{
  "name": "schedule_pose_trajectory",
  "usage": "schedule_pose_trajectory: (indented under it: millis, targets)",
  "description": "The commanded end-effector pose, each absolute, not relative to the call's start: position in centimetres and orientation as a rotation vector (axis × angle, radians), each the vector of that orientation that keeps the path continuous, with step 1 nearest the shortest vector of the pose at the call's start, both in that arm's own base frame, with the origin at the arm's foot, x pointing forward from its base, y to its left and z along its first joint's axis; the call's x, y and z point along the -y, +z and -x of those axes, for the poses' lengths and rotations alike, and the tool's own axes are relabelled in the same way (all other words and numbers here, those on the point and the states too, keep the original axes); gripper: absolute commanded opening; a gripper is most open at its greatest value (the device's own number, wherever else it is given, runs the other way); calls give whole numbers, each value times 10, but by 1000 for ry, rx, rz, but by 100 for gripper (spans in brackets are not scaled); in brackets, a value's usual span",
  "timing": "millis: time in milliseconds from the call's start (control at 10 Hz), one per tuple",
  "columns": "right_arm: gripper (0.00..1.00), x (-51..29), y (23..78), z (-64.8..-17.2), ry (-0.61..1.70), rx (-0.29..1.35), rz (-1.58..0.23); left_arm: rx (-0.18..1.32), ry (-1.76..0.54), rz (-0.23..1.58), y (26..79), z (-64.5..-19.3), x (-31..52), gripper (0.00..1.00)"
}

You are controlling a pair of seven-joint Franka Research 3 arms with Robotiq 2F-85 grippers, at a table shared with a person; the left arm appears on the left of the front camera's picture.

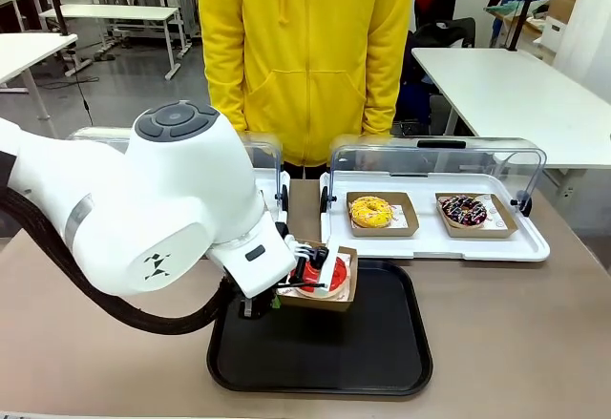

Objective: Move the first donut from the left to the tray.
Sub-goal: Pick up the Paper togo box containing the Donut indicated by the person and place it on the Handle tray.

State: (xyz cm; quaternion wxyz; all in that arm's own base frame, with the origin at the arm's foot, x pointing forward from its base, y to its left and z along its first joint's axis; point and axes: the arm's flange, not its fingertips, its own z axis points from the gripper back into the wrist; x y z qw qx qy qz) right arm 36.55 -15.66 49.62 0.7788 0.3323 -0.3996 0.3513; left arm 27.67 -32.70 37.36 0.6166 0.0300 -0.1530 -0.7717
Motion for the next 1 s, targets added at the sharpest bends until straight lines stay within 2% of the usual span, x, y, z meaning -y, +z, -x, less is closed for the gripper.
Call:
schedule_pose_trajectory:
  millis: [0,900]
  targets:
    - [100,157,498,-367,776,896,-722,366,-1762,-49,370,-259,325,2]
    - [100,157,498,-367,776,896,-722,275,-1691,36,319,-262,346,2]
